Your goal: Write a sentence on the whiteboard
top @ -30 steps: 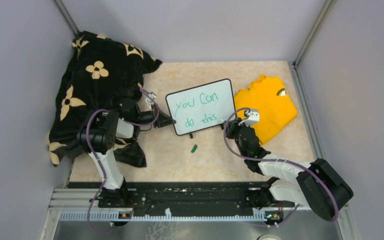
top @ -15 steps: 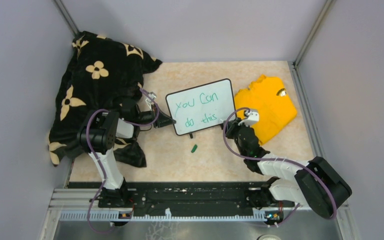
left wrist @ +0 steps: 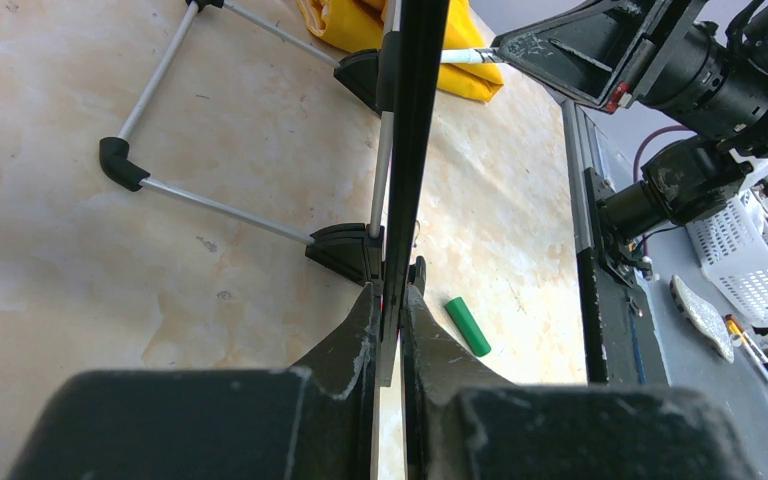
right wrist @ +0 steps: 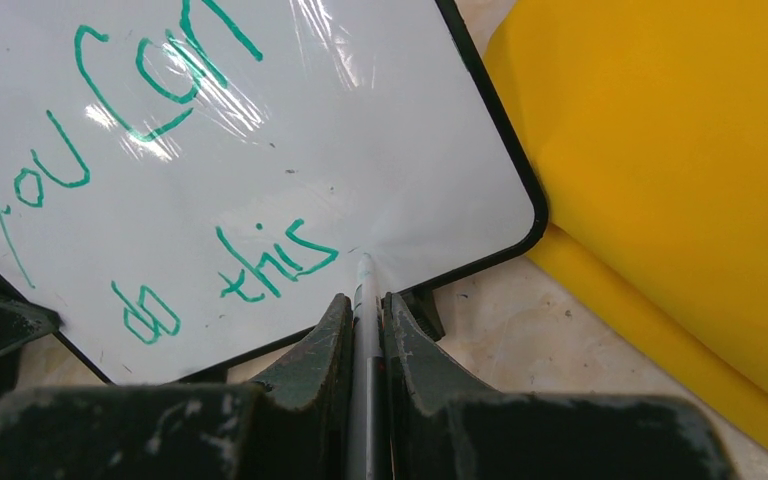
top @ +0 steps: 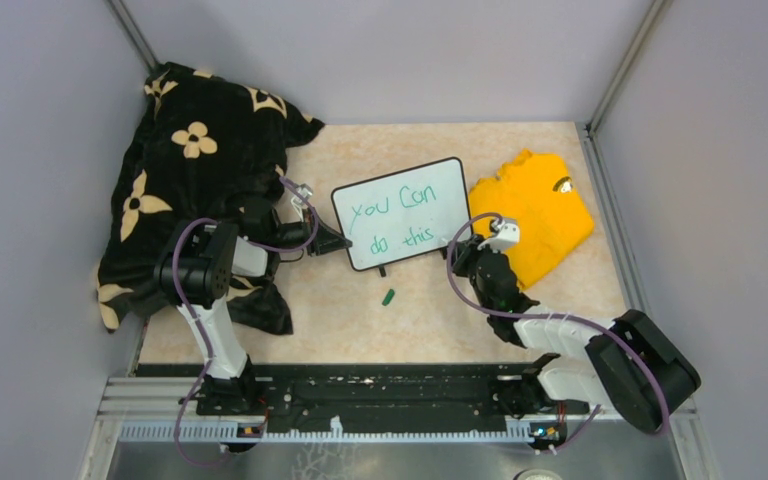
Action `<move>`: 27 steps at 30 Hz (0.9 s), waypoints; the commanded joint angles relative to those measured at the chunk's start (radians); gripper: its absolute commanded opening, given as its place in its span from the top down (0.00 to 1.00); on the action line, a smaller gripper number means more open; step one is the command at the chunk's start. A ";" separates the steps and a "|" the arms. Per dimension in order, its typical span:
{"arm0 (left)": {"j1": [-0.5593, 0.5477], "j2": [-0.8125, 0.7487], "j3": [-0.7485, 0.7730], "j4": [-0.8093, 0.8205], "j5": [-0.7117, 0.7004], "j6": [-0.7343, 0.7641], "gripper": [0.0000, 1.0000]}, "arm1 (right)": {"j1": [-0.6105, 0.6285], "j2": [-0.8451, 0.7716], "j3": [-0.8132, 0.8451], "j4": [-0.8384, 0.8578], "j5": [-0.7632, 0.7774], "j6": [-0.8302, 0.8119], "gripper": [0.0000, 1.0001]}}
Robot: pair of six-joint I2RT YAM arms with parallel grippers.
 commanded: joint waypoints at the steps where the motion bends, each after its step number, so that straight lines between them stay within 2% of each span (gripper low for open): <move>1: -0.013 0.043 -0.010 -0.073 -0.053 0.018 1.00 | -0.021 0.007 0.033 0.075 -0.009 0.020 1.00; 27: -0.013 0.045 -0.009 -0.079 -0.052 0.023 1.00 | -0.034 0.043 0.058 0.083 -0.033 0.028 1.00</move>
